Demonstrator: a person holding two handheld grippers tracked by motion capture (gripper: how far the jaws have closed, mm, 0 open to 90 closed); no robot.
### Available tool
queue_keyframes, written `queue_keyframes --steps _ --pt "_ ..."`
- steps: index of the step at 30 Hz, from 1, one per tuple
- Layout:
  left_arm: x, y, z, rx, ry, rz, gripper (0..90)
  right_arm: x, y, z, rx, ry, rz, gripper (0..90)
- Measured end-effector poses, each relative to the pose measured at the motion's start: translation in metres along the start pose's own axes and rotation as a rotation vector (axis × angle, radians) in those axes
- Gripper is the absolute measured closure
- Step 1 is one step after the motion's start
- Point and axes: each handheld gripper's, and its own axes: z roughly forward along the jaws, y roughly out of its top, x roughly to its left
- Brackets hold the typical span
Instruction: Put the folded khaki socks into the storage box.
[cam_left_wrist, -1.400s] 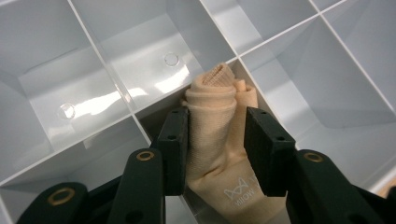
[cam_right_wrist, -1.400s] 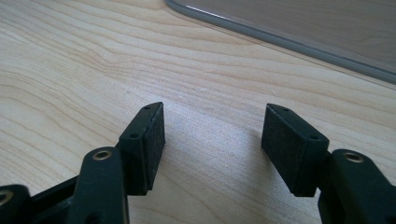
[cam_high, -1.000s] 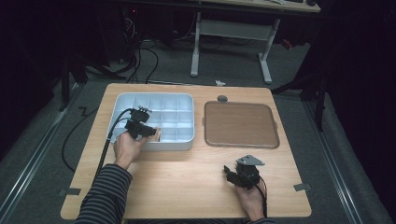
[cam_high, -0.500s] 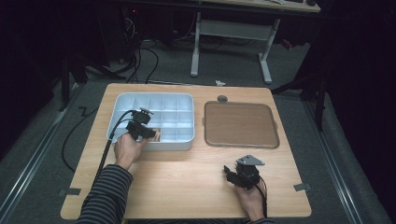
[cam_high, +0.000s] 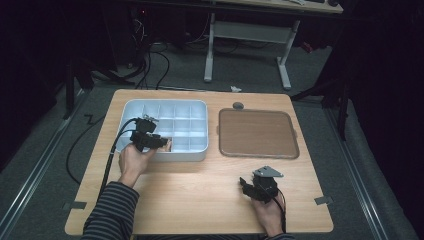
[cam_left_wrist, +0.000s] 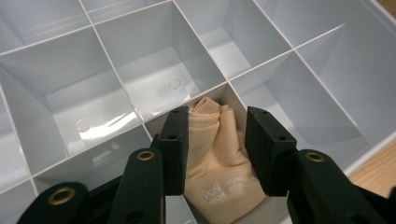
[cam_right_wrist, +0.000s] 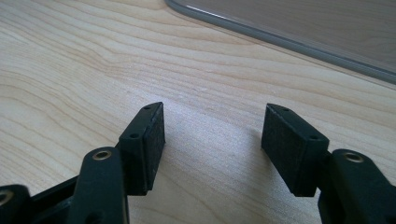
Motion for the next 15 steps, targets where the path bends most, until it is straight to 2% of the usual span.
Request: queue_keyframes --steps 10,15 --pt "0.001 -0.010 -0.013 -0.040 -0.019 -0.011 59.4 0.000 0.000 0.000 0.000 0.000 0.000 39.8" --pt "0.000 -0.012 -0.024 -0.076 -0.029 -0.019 58.8 0.000 0.000 0.000 0.000 0.000 0.000 39.8"
